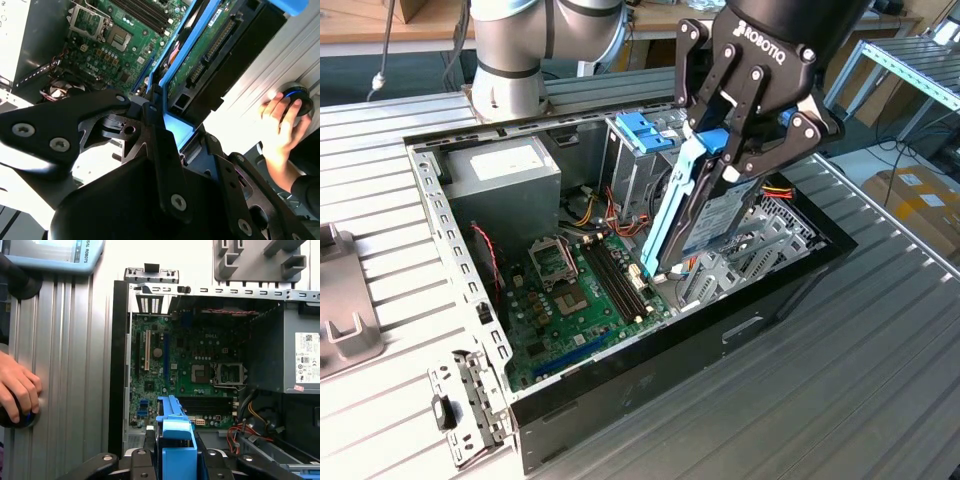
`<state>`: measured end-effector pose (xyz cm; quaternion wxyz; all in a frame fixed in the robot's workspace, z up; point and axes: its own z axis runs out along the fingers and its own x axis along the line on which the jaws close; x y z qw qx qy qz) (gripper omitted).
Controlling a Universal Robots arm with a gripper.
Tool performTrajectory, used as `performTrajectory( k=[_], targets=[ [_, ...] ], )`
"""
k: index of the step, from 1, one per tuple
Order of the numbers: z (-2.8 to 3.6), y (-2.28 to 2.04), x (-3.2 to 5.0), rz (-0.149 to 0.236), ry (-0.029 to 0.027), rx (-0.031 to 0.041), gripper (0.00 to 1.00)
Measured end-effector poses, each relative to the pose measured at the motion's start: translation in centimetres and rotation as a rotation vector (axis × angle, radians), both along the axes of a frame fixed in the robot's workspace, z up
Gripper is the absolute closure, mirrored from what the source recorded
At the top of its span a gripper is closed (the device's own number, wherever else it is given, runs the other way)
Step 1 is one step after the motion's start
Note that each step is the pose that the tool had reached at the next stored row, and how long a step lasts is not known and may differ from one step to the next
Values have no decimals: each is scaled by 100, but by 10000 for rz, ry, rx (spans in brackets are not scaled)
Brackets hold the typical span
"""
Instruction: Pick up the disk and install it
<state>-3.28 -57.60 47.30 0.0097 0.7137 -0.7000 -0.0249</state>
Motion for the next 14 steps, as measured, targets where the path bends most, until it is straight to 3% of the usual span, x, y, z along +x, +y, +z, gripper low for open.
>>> performTrajectory(
  k=[14],
  targets=[
    [-8, 0, 202, 0, 0, 0, 63]
  ],
)
